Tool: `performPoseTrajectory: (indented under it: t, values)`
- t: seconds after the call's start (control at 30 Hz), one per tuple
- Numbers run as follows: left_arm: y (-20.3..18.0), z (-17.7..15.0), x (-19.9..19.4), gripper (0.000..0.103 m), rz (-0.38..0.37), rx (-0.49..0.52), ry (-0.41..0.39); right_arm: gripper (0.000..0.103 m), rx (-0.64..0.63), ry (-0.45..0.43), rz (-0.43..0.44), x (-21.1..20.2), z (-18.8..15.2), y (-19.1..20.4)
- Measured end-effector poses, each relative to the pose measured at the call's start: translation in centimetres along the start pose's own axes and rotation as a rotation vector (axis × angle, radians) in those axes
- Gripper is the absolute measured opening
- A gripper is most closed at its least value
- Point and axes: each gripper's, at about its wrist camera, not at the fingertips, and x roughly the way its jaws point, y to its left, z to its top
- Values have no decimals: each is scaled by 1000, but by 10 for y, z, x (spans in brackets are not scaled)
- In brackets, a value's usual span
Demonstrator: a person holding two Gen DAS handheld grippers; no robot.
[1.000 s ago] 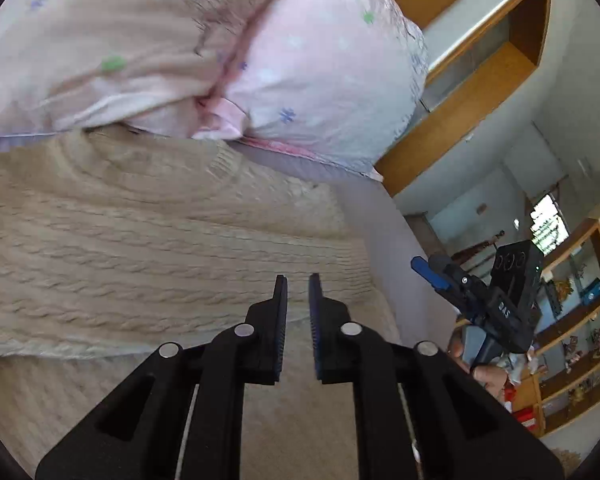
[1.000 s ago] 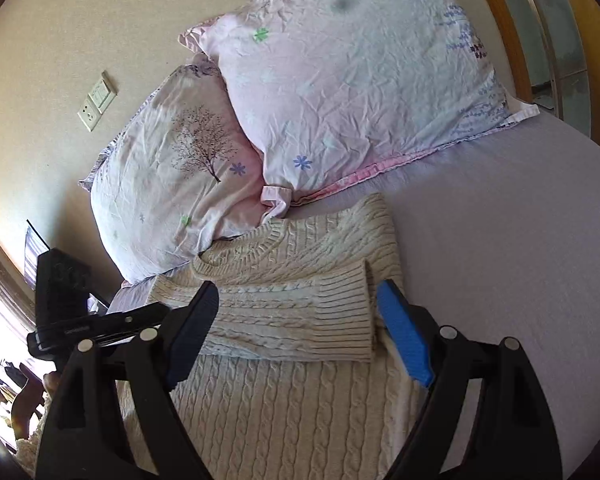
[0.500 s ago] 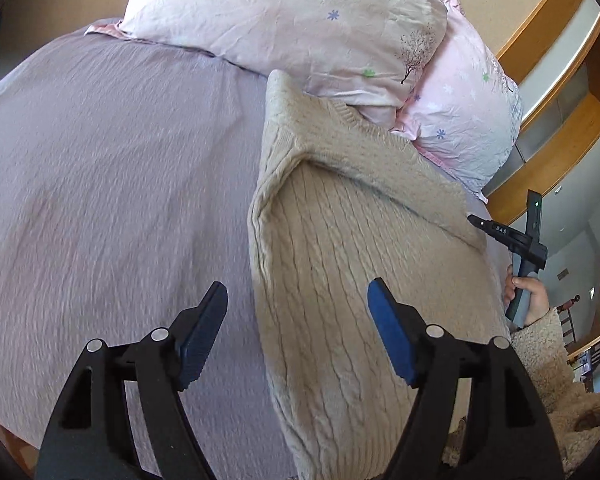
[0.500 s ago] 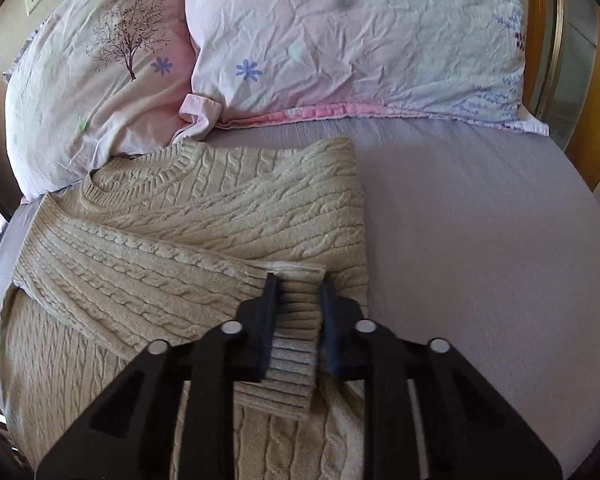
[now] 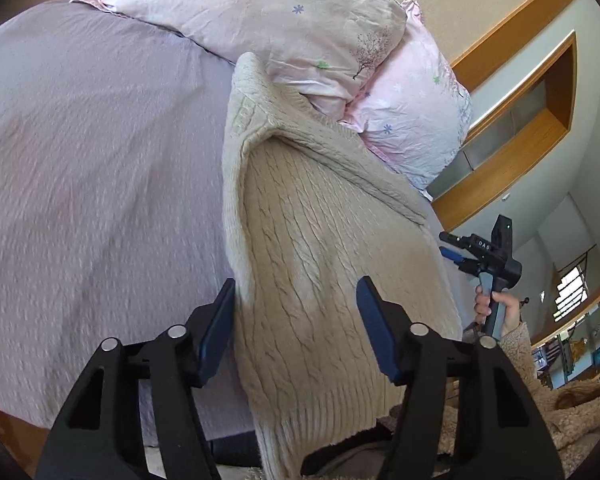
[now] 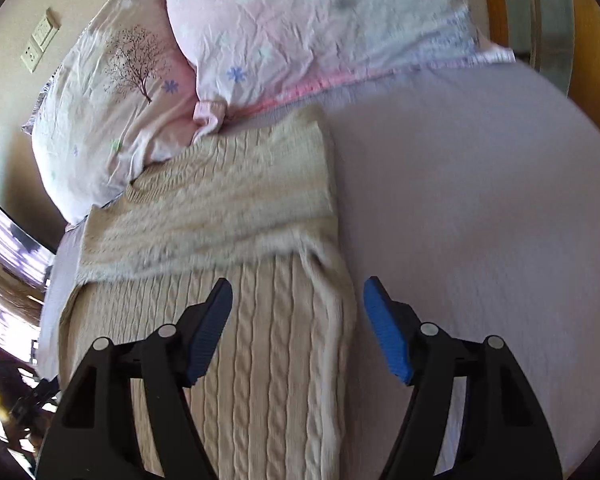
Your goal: Fold small clothes
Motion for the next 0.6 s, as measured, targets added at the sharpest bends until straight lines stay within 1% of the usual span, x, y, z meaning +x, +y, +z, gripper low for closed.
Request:
performPoseTrajectory:
  t: [0.03,0.07,0.1,0.13,0.17,0.2,0.23,0.3,0.33,0.37,0.4,0.43,0.47,0.53,0.6]
  values:
    - [-3,-5,-2,55,-16,8,6,51,22,15,36,-5,-15,-7]
    - [-6,-10,-3,52,-38,14,13,50,25,3,75,-14,-30,-12]
    - [-9,-15,-5,50,-53,18,17,48,33,17,118,-22,-45,-14]
    - [-10,-21,-7,47,-69,18,17,44,44,34,183,-27,-60,-17]
    - [-11,-27,-9,44,-93,10,18,43,49,52,249,-30,-77,-19]
    - [-11,-32,-10,43,-121,-7,22,42,43,62,301,-35,-91,-18]
    - [-10,-37,-10,41,-146,-26,27,40,31,71,340,-38,-105,-17]
    - [-10,-47,-10,36,-161,-47,37,39,-4,72,383,-45,-126,-12]
    - [-11,-50,-9,32,-157,-51,43,34,-19,79,397,-46,-133,-10]
    - [-12,-52,-7,27,-157,-56,49,20,-29,95,406,-45,-135,-7]
    - [-13,-51,-6,23,-155,-61,51,9,-40,108,405,-42,-135,-4]
    - [-14,-47,-4,14,-148,-63,49,7,-42,105,408,-41,-131,-1]
    - [-15,-40,-4,12,-145,-65,43,7,-40,87,425,-42,-123,2]
    - [-18,-18,-5,9,-137,-64,6,7,-60,14,456,-53,-97,14]
    - [-19,18,-5,9,-152,-73,-52,7,-87,-92,476,-64,-55,28]
